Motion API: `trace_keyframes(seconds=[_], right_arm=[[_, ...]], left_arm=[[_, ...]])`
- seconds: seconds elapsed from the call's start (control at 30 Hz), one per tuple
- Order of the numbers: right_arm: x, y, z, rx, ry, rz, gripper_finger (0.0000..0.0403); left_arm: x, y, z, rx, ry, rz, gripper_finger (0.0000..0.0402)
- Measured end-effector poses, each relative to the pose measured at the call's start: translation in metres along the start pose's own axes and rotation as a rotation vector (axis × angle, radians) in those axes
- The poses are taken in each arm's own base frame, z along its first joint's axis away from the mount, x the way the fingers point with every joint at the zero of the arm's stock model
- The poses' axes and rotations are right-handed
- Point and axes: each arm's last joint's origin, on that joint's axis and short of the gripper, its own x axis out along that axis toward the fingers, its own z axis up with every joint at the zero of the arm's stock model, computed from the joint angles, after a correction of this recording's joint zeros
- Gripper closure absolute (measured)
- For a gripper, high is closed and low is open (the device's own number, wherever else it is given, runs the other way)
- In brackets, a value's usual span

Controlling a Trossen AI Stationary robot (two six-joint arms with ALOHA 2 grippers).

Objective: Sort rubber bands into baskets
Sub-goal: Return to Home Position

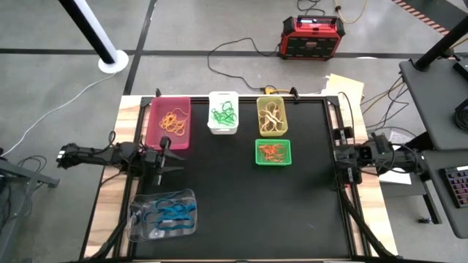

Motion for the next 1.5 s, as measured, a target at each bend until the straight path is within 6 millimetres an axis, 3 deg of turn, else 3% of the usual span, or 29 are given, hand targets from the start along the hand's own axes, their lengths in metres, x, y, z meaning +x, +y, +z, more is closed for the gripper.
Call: trace_keyframes(seconds=[0.17,0.27,0.4,0.6,1.5], right_arm=[[0.000,0.002,-0.009,0.008,0.083,0.028,0.0390],[-0.001,0.000,-0.016,0.013,0.166,-0.043,0.0390],[-0.001,-0.001,-0.019,0.120,0.195,-0.090,0.0390],[0.000,-0.001,-0.020,0.209,0.196,-0.099,0.0390],[0.000,-0.001,-0.020,0.205,0.196,-0.099,0.0390]], left_arm=[[0.001,0.000,-0.001,-0.003,0.018,-0.002,0.0272],[0.001,0.000,-0.001,-0.003,0.018,-0.002,0.0272],[0.001,0.000,-0.002,-0.004,0.023,-0.003,0.0272],[0.001,0.000,-0.002,-0.004,0.026,-0.003,0.0272],[0.002,0.000,-0.003,-0.005,0.036,-0.005,0.0272]])
